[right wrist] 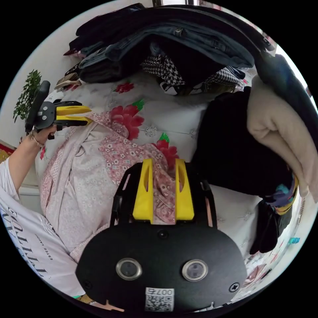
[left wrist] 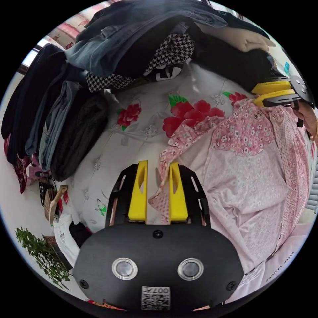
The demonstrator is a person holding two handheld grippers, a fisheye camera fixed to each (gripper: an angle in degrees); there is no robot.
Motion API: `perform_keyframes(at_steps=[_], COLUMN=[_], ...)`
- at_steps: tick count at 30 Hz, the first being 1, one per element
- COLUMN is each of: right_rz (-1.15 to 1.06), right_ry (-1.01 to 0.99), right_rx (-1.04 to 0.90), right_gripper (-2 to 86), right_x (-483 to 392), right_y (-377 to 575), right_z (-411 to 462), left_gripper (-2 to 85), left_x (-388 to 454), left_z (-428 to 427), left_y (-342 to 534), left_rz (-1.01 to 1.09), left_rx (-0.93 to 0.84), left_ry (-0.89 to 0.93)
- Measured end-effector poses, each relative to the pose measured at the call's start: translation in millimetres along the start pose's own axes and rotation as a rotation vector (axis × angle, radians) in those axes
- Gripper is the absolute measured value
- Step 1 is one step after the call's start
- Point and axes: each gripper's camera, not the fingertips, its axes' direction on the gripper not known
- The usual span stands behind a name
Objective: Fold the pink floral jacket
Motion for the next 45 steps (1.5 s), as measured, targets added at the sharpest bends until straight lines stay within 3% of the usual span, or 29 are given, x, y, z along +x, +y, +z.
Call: perform_keyframes(at_steps=[4,6,11,17,22,27,31,36,40,43,45], right_rz=[0.051,0.054,-0.060,-0.190,-0.197,-0.146,-0.047,0.155,0.268,0.178,0.109], right_ry=[0.007,-0.010,-0.033,0.000,0.019,0.001,0.034,0.052,0.069,0.094,0.193], right_rx=[0.164,0.139,-0.039,-0.174,-0.127,-0.018,-0.010,0.036,-0.135,-0.279,-0.238], right_gripper=[6.1,6.4,6.6,2.3,0.2,0.3,2.0,4.1,5.9,6.6,6.7], right_x=[21.8,27.6,6.3,-15.4,-15.9,-14.0,-8.4,29.9,62.6,48.5,41.7], right_y=[41.2,51.7,45.4,34.9,34.7,35.5,32.6,66.4,114.8,124.5,123.3], right_z=[-60.5,-63.8,-22.2,7.6,-13.9,-43.0,-37.8,-63.6,-45.9,-11.6,-12.0], left_gripper=[10.2,8.8,8.9,9.9,7.3,6.6,7.7,7.8,6.3,0.4,-0.4], left_x=[-21.5,-12.2,92.3,198.4,219.1,210.2,194.0,152.2,129.2,138.7,144.4], left_z=[-33.3,-53.1,-78.7,-71.4,-71.3,-73.3,-80.1,-85.1,-58.2,-62.8,-63.9], left_y=[34.7,54.0,91.9,112.4,113.0,106.6,110.0,113.1,114.5,115.8,118.9], left_rz=[-0.152,-0.177,0.039,0.294,0.351,0.327,0.299,0.202,0.136,0.220,0.293], left_rx=[0.063,0.121,0.186,0.060,0.069,0.069,0.091,0.105,-0.007,0.027,0.010], left_ry=[0.011,0.041,0.343,0.545,0.428,0.436,0.462,0.363,0.322,0.256,0.168])
